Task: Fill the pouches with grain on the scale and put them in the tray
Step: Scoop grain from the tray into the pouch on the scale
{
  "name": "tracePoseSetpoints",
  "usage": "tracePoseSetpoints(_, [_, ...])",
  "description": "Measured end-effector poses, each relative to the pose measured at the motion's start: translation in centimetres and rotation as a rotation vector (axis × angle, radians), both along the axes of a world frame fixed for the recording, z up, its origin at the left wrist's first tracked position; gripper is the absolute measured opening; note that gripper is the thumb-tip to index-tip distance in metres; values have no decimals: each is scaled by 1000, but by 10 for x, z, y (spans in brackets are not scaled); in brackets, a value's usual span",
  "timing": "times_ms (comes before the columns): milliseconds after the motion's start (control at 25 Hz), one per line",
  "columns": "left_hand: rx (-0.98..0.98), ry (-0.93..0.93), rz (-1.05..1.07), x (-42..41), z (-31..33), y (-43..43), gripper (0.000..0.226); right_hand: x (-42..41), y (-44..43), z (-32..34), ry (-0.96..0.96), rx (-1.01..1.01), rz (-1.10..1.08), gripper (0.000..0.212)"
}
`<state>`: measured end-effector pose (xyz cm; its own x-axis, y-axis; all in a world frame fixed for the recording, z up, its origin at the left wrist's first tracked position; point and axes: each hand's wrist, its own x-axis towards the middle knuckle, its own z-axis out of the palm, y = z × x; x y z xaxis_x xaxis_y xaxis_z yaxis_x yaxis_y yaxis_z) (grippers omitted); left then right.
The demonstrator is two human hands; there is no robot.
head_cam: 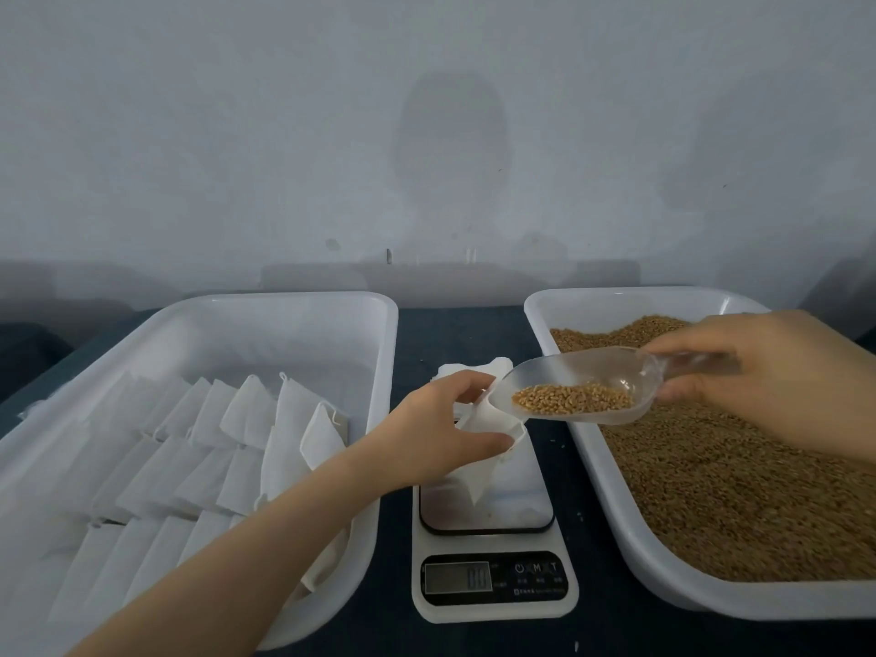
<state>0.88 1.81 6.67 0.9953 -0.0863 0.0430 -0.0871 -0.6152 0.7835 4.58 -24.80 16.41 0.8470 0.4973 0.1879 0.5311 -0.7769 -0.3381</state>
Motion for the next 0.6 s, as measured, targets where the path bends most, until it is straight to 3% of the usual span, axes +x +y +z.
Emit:
tracePoseSetpoints(160, [6,-4,2,1,0,0,55,4,3,6,-151,-121,-20,46])
tracePoseSetpoints(280, [22,-18,10,1,0,0,59,9,4,5,-236,-219,-25,37])
tracePoseSetpoints(600, [72,-12,3,-1,0,-1,68,16,15,11,-254,-361,-7,37])
